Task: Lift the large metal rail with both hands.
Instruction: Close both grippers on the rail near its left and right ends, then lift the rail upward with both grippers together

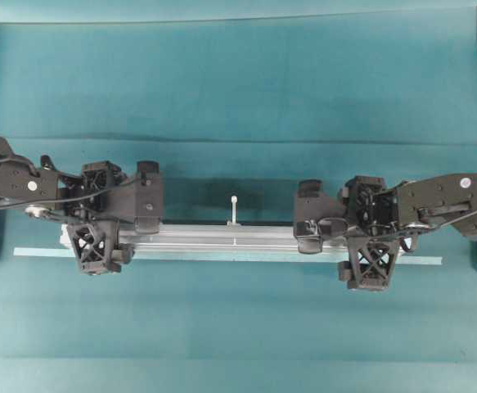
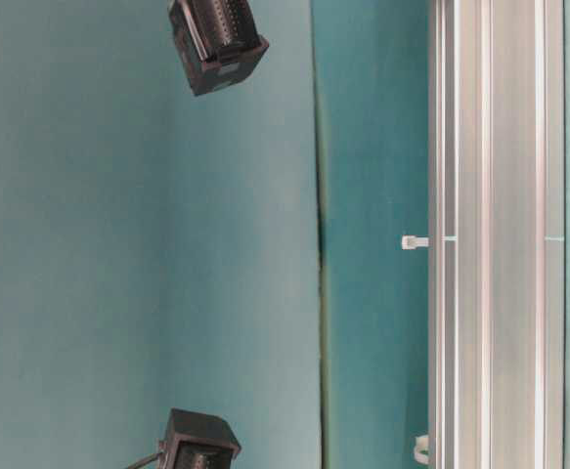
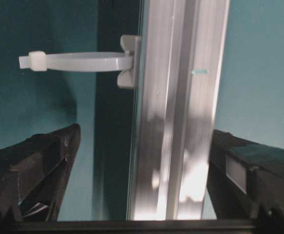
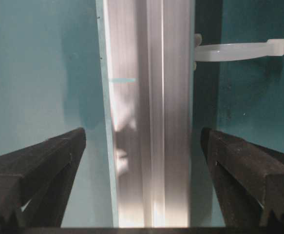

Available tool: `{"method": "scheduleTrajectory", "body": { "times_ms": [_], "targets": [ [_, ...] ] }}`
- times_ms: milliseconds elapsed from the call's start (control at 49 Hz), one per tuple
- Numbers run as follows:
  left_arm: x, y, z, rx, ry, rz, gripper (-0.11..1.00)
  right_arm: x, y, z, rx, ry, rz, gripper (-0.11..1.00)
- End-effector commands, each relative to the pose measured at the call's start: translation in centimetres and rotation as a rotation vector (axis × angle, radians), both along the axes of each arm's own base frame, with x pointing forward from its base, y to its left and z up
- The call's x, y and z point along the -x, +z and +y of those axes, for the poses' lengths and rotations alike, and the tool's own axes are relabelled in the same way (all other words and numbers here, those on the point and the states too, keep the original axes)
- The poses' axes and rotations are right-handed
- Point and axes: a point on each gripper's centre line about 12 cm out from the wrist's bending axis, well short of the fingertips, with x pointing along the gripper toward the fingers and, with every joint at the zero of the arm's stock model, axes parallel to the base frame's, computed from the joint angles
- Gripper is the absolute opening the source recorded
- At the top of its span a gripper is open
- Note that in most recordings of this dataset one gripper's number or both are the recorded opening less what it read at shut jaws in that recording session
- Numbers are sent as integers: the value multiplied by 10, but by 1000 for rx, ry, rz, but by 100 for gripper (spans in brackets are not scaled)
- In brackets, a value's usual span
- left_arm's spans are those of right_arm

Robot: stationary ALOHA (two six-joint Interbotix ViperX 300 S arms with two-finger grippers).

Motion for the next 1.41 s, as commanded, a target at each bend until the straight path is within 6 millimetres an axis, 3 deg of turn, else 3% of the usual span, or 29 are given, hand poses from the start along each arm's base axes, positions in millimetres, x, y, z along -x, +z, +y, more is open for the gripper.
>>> {"method": "scheduleTrajectory", "body": {
  "times_ms": [0, 82, 143, 326, 958, 1386],
  "targets": [
    [-5, 4, -2, -1, -8, -26, 98, -2, -1, 0, 2, 5, -2, 96],
    [-5, 4, -4, 0, -12, -25, 94, -3, -1, 0, -2, -8, -4, 94],
    [-4, 3, -7, 3, -14, -22, 85, -2, -1, 0, -5, -24, -1, 88],
    [-2, 2, -13, 10, -19, -17, 36, -3, -1, 0, -20, -85, -5, 42],
    [0, 2, -16, 11, -27, -5, 35, -3, 1, 2, -34, -113, -3, 39],
    [11, 66, -24, 10, -56, -65, 35, -5, 66, 6, -50, -99, -10, 39]
  ]
}}
